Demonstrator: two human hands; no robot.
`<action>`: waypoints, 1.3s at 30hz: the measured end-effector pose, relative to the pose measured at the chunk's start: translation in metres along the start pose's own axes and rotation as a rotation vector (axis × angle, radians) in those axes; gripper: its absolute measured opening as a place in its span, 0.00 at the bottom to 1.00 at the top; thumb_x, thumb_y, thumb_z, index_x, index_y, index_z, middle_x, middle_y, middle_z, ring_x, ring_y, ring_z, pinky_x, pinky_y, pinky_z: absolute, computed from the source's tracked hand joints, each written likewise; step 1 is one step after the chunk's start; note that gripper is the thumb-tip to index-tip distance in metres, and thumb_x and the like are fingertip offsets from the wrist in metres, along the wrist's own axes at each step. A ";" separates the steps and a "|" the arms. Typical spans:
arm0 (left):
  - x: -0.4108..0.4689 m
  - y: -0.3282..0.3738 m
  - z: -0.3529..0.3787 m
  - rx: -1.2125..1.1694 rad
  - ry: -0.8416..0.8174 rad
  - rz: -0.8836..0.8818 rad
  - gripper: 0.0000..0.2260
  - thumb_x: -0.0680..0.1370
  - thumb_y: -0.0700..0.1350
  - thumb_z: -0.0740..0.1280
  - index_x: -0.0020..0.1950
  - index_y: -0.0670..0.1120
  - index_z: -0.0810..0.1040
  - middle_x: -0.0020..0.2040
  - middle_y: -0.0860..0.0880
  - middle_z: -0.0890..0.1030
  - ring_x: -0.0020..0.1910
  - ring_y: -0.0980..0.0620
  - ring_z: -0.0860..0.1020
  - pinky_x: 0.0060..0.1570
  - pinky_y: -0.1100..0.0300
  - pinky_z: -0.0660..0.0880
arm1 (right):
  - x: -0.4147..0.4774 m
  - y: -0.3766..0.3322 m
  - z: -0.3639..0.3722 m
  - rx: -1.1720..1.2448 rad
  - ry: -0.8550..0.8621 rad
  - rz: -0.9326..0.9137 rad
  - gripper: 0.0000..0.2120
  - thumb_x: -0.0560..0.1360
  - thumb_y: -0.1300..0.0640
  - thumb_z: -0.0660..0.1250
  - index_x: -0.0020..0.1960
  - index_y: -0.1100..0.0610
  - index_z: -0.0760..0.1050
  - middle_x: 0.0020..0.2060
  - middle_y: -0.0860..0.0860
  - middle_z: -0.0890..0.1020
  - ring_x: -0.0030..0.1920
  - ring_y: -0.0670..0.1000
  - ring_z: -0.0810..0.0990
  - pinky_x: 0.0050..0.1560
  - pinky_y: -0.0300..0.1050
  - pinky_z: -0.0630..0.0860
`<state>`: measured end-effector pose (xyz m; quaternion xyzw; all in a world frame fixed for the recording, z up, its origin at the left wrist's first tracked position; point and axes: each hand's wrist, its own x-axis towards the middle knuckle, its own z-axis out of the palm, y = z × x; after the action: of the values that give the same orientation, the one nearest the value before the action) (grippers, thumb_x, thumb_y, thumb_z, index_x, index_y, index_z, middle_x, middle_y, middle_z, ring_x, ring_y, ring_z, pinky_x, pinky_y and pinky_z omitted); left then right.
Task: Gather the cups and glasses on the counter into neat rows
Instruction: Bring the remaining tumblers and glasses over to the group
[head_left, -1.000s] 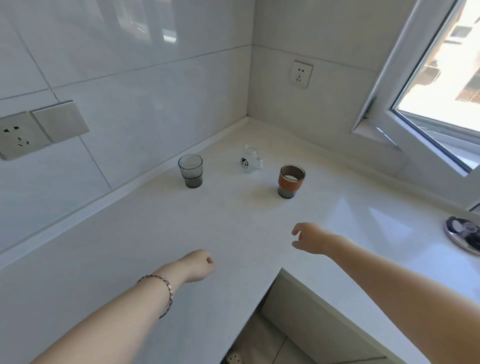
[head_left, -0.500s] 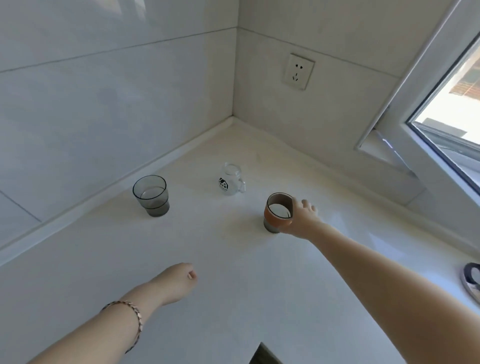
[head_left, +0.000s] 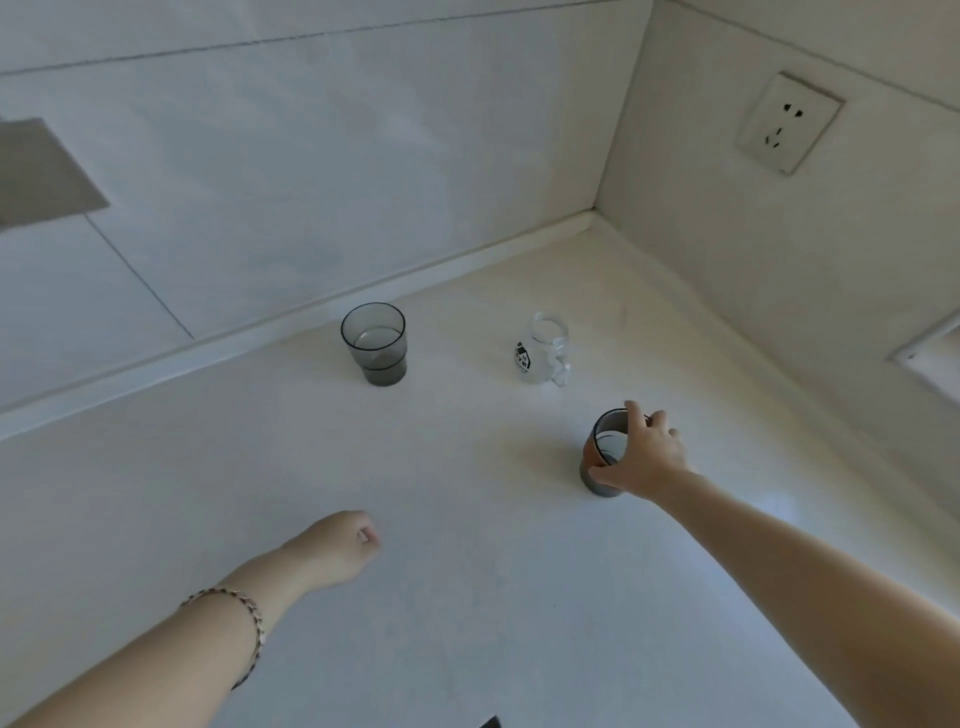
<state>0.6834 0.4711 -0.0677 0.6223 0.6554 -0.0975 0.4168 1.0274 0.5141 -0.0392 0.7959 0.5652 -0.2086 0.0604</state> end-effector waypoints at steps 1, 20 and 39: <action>-0.006 -0.005 0.002 -0.011 0.009 -0.021 0.06 0.77 0.44 0.58 0.41 0.51 0.71 0.41 0.50 0.75 0.42 0.51 0.73 0.43 0.63 0.68 | -0.002 -0.004 -0.001 -0.011 -0.002 -0.015 0.46 0.65 0.43 0.72 0.74 0.51 0.51 0.64 0.57 0.65 0.63 0.61 0.69 0.58 0.52 0.74; -0.270 -0.283 0.069 -0.412 0.249 -0.380 0.05 0.79 0.47 0.57 0.50 0.48 0.71 0.43 0.54 0.73 0.45 0.53 0.73 0.43 0.62 0.68 | -0.270 -0.297 0.126 -0.251 -0.182 -0.814 0.45 0.67 0.37 0.67 0.76 0.48 0.48 0.66 0.54 0.65 0.65 0.57 0.69 0.63 0.49 0.70; -0.485 -0.573 0.101 -0.783 0.398 -0.632 0.06 0.78 0.45 0.57 0.43 0.50 0.72 0.46 0.50 0.74 0.52 0.46 0.78 0.57 0.55 0.74 | -0.533 -0.559 0.278 -0.360 -0.233 -1.262 0.47 0.65 0.38 0.70 0.75 0.51 0.50 0.67 0.54 0.65 0.66 0.58 0.68 0.63 0.50 0.72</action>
<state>0.1533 -0.0687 -0.0323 0.1994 0.8643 0.1533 0.4356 0.2912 0.1533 0.0003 0.2623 0.9384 -0.1907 0.1194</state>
